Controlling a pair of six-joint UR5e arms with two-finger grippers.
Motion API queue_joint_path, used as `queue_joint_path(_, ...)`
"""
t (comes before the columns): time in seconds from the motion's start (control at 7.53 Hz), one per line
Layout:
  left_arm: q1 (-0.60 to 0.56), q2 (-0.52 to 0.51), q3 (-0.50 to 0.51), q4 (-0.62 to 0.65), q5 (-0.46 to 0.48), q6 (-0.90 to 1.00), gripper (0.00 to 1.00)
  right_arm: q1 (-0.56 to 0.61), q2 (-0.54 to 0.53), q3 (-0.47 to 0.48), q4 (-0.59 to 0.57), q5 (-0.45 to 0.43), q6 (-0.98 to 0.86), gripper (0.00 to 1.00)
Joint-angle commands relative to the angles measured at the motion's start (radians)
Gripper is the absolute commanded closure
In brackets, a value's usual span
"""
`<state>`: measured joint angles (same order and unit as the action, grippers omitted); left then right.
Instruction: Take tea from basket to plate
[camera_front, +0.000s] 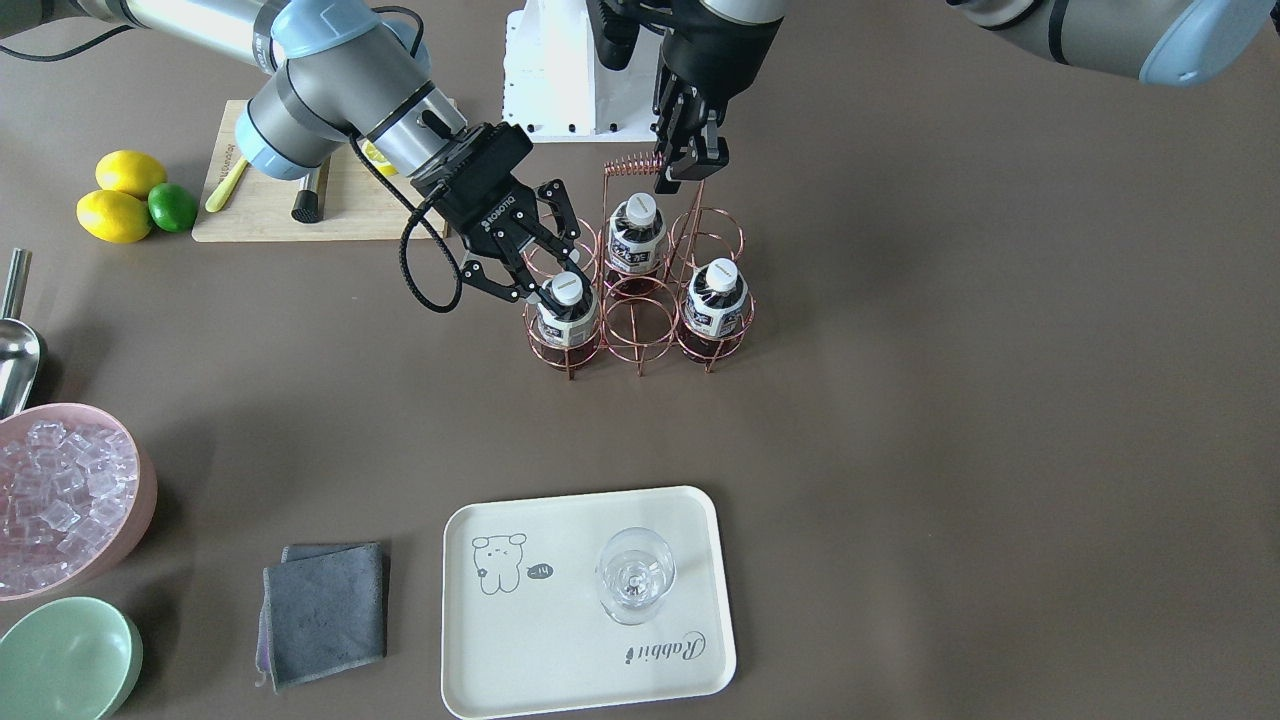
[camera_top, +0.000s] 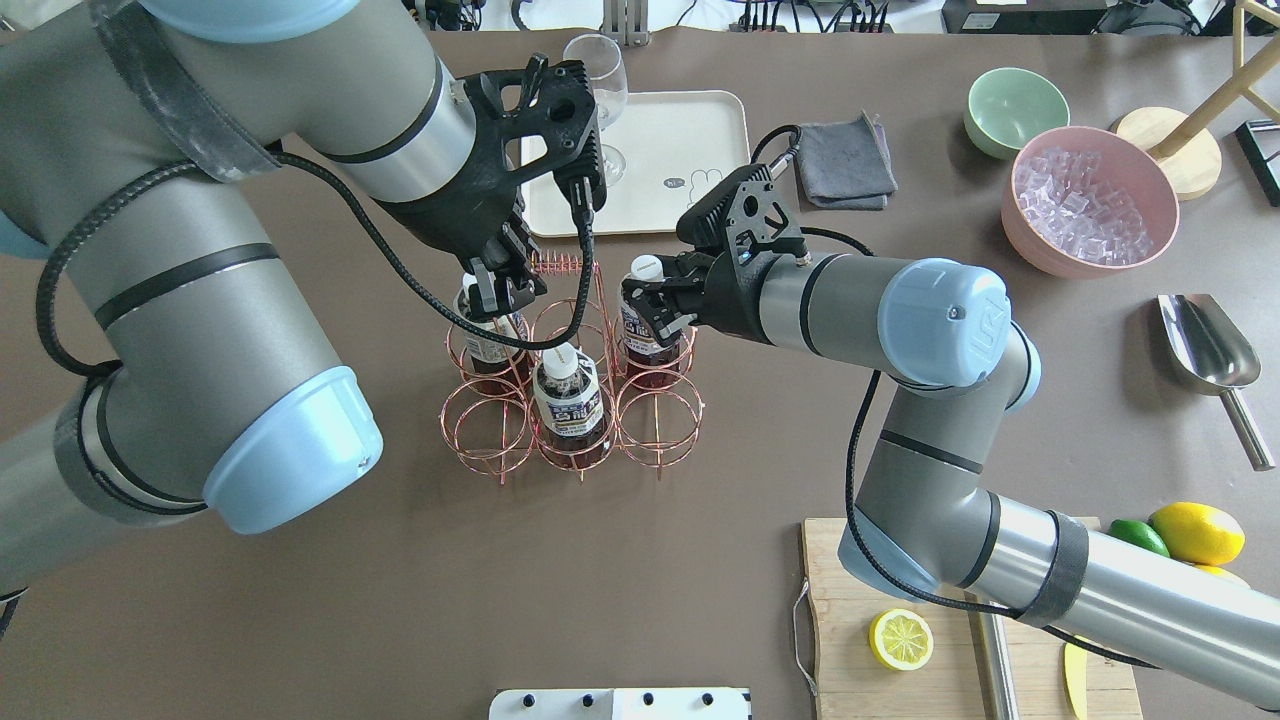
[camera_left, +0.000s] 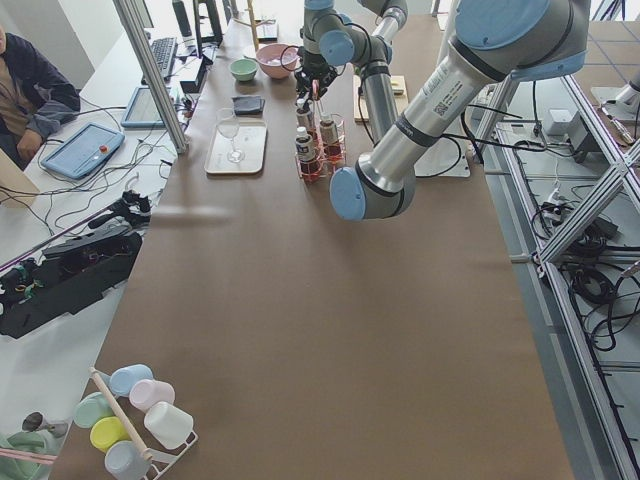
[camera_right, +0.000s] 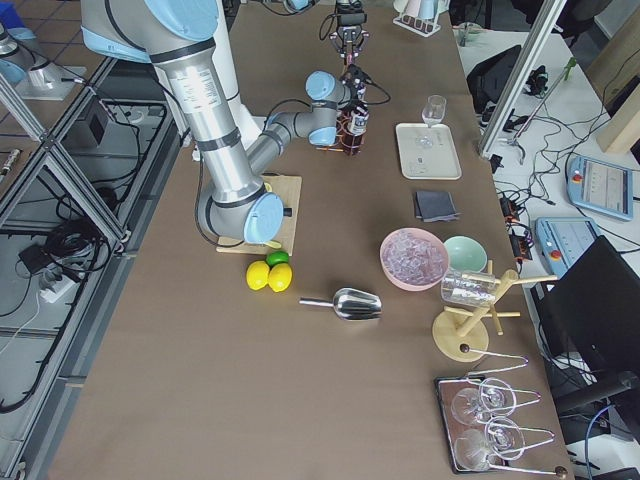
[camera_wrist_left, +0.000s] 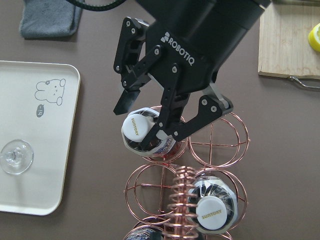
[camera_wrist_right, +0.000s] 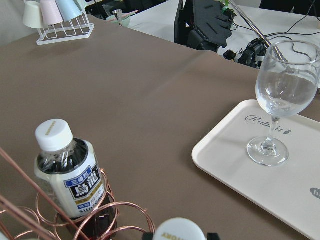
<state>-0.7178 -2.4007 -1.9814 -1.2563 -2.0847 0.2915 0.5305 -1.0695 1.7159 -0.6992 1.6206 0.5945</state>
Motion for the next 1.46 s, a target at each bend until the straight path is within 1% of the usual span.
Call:
queue_joint_path(0.0, 0.000, 0.000, 0.003, 0.000, 0.000, 0.000, 1.00, 0.032, 0.006, 0.119, -0.168, 0.048, 0.005, 1.00)
queue_joint_path(0.13, 0.001, 0.000, 0.003, 0.000, 0.000, 0.000, 1.00, 0.078, 0.016, 0.178, -0.275, 0.115, 0.010, 1.00)
queue_joint_path(0.27, 0.001, 0.000, 0.004, 0.000, 0.000, 0.000, 1.00, 0.109, 0.017, 0.198, -0.285, 0.140, 0.010, 1.00)
queue_joint_path(0.53, 0.001, 0.000, 0.001, 0.000, 0.000, 0.000, 1.00, 0.147, 0.025, 0.211, -0.292, 0.160, 0.021, 1.00)
queue_joint_path(0.66, 0.001, 0.002, -0.001, 0.000, 0.000, 0.000, 1.00, 0.207, 0.076, 0.211, -0.351, 0.235, 0.027, 1.00)
queue_joint_path(0.8, 0.001, 0.002, -0.001, 0.000, 0.000, 0.000, 1.00, 0.268, 0.142, 0.209, -0.434, 0.299, 0.037, 1.00)
queue_joint_path(0.93, 0.001, 0.000, -0.002, 0.000, 0.000, 0.000, 1.00, 0.310, 0.182, 0.206, -0.477, 0.318, 0.038, 1.00)
queue_joint_path(1.2, 0.000, 0.002, -0.002, 0.000, 0.002, 0.000, 1.00, 0.370, 0.187, 0.200, -0.476, 0.340, 0.035, 1.00)
queue_joint_path(1.33, 0.000, 0.002, -0.002, 0.000, 0.002, 0.000, 1.00, 0.378, 0.184, 0.182, -0.473, 0.337, 0.022, 1.00)
